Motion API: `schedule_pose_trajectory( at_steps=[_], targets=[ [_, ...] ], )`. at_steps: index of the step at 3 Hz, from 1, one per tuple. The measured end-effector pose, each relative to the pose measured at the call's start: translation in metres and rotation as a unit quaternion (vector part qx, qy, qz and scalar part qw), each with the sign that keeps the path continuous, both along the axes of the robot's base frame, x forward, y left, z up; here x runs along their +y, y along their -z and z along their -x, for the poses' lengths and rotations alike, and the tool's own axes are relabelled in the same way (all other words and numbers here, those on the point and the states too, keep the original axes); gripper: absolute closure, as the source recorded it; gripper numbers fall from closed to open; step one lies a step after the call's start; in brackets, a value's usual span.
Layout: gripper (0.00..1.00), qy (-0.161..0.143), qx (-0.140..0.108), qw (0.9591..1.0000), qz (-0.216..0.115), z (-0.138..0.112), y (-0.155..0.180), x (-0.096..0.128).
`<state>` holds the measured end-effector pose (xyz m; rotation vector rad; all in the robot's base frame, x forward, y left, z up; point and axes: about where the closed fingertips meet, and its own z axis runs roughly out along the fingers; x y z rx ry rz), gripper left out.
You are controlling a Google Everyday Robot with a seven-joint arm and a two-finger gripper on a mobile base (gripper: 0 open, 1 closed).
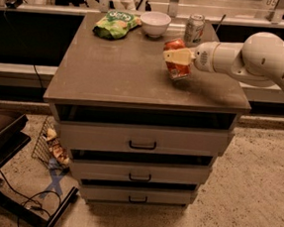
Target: Place coke can upright
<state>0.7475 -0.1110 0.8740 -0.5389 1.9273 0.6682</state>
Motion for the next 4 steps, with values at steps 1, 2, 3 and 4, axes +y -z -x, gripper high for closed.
schedule_pose_trajectory(
  at_steps=[1,2,3,4],
  targets=[
    [1.0,0.023,-0.026,0.9994,0.004,-0.016,-0.021,-0.024],
    [1.0,0.05,-0.06,0.9967,-0.021,-0.033,-0.038,-0.047],
    [1.0,0.063,-0.119,0.9881,-0.076,-0.045,-0.068,-0.031],
    [1.0,0.078,-0.173,0.9756,-0.11,-0.049,-0.103,-0.015]
  ],
)
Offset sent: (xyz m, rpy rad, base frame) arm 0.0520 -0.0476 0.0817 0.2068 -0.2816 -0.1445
